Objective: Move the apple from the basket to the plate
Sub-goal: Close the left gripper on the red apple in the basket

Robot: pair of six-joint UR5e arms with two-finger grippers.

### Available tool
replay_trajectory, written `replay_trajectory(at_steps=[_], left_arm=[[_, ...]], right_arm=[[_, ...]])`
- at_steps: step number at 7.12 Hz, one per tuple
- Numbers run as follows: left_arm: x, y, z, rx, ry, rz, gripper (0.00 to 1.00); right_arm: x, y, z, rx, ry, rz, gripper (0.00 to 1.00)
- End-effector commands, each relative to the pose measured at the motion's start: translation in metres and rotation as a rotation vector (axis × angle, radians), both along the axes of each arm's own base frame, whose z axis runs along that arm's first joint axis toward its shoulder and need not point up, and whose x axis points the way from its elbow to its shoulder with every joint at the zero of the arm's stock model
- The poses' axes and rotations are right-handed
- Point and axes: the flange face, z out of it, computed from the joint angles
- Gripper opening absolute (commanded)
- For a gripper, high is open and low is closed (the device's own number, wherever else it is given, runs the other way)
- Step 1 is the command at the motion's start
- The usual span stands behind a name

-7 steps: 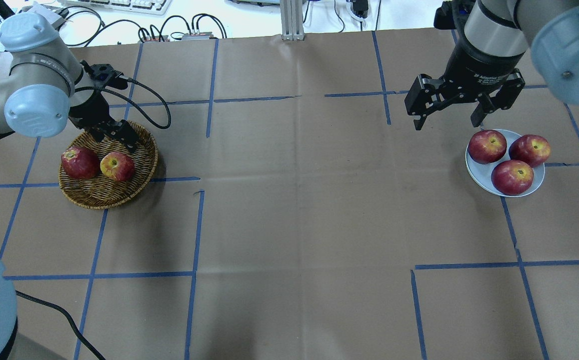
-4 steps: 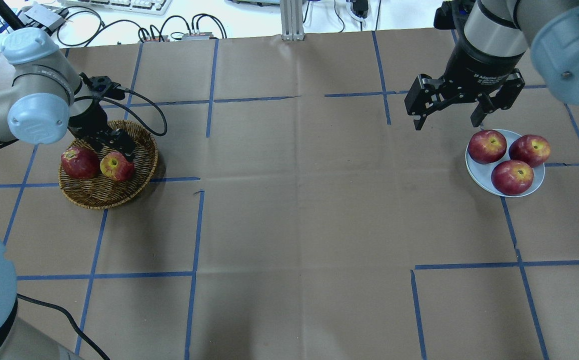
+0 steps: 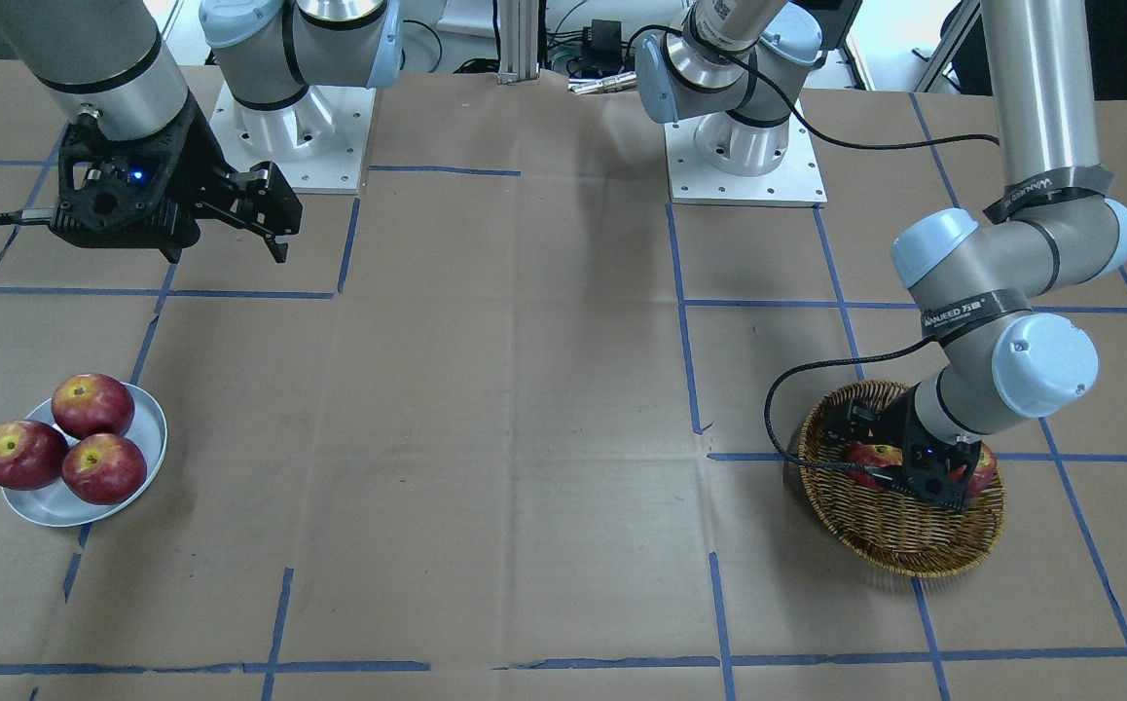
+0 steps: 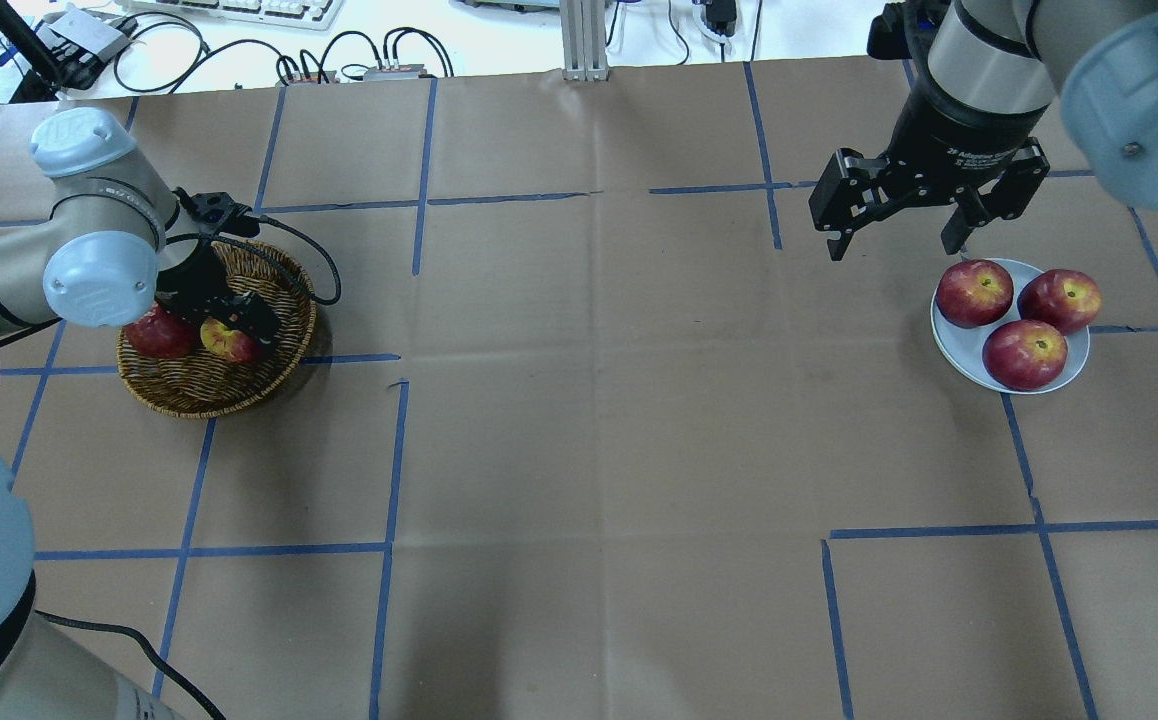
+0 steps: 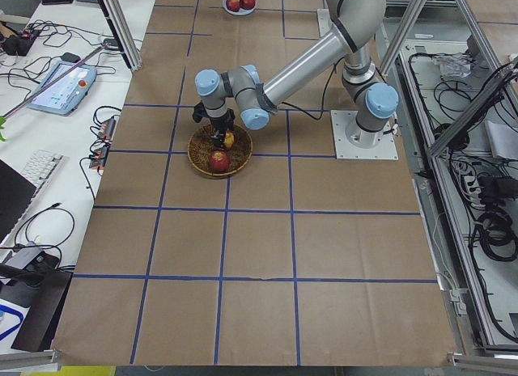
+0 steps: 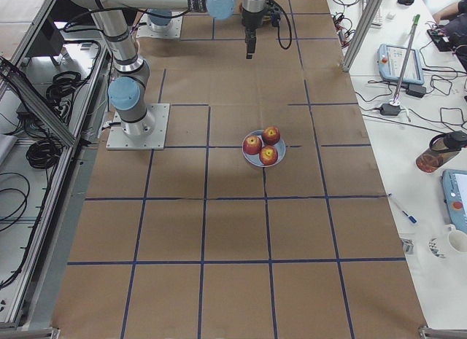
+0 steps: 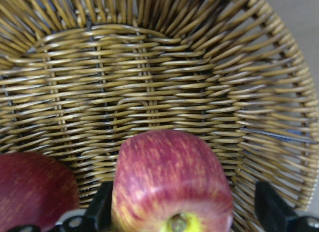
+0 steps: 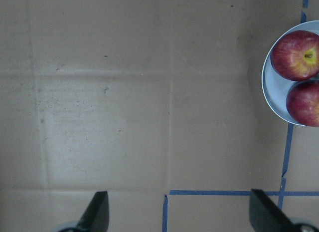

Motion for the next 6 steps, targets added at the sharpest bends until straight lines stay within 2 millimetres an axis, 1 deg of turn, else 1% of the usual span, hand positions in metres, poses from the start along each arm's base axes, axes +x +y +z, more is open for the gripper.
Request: replay_trajectory(at_steps=[1, 2, 3, 4, 5, 6], left_arm=[[0.003, -0.005, 0.001, -0.007, -0.005, -0.004, 0.43], [0.003, -0.006, 0.009, -0.02, -0.009, -0.001, 0.31], [0.0, -0.009, 0.03, -0.054, -0.026, 0.01, 0.31], [-0.01, -0.011, 0.063, -0.094, -0.039, 0.055, 0.31], [-0.035, -0.003, 0.084, -0.088, -0.027, 0.174, 0.31], [-0.101, 0.0, 0.098, -0.113, -0.031, 0.213, 0.33]], right_arm=[[0.0, 0.0, -0.001, 0.001, 0.001, 0.002, 1.0], [0.0, 0.0, -0.001, 0.002, 0.001, 0.002, 1.0], [0.0, 0.0, 0.0, 0.001, 0.003, 0.002, 1.0], [0.0, 0.0, -0.001, 0.001, 0.003, 0.002, 1.0], [0.0, 0.0, -0.001, 0.001, 0.003, 0.002, 1.0], [0.0, 0.0, -0.001, 0.002, 0.003, 0.002, 1.0]])
